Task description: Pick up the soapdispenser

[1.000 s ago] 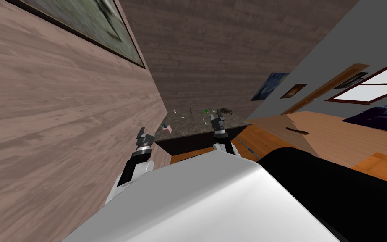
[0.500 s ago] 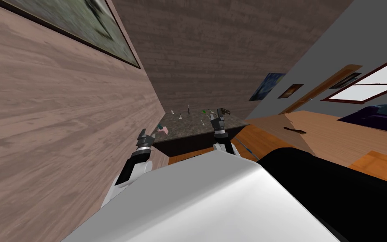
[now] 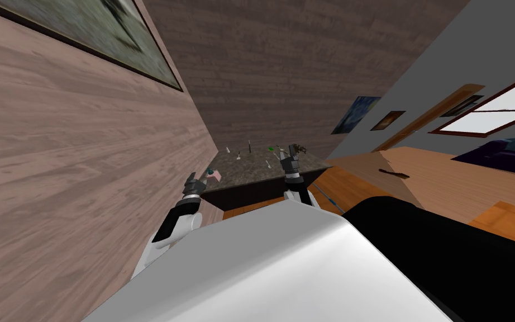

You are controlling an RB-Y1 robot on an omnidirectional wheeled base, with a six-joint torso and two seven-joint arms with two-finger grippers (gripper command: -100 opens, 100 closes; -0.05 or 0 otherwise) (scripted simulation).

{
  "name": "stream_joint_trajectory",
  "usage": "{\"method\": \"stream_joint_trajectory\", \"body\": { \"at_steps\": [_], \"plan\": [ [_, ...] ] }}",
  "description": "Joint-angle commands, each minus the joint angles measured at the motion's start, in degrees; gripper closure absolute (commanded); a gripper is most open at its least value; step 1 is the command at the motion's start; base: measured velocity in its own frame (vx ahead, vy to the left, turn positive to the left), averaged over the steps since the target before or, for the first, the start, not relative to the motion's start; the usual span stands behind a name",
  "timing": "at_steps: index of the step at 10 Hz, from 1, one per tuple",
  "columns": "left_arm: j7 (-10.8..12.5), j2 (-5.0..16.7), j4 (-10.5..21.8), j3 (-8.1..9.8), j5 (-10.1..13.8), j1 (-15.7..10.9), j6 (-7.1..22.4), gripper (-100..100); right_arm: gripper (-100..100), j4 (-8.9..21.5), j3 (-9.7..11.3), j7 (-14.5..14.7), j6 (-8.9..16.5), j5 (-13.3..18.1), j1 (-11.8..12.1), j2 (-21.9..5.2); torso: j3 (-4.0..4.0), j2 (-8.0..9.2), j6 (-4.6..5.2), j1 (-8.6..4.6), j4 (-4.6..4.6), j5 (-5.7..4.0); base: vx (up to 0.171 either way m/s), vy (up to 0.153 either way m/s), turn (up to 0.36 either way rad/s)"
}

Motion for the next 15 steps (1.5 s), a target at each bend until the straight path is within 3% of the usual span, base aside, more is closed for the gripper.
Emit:
{"method": "stream_joint_trajectory", "body": {
  "at_steps": [1, 9, 12, 15],
  "plan": [
    [0.02, -0.45, -0.69, 0.28, -0.26, -0.46, 2.86, -100, 0, 0.0, 0.0, 0.0, 0.0, 0.0, 0.0, 0.0, 0.0, 0.0, 0.0, 0.0, 0.0, 0.0, 0.06, -0.02, 0.008],
    [0.37, -2.8, -3.17, 1.52, -1.05, -2.56, 14.01, -100, 0, 0.0, 0.0, 0.0, 0.0, 0.0, 0.0, 0.0, 0.03, 0.07, 0.0, 0.15, 0.01, 0.03, 0.046, 0.0, 0.011],
    [0.54, -5.35, -4.42, 2.03, -1.44, -3.55, 18.56, -100, 0, 0.0, 0.0, 0.0, 0.0, 0.0, 0.0, 0.0, -0.01, -0.01, 0.0, 0.17, -0.01, 0.04, 0.059, 0.016, 0.02],
    [0.66, -9.24, -5.31, 2.36, -1.71, -4.26, 21.58, -100, 0, 0.0, 0.0, 0.0, 0.0, 0.0, 0.0, 0.0, 0.01, 0.04, 0.0, 0.18, 0.0, 0.04, 0.045, 0.02, 0.015]
  ]
}}
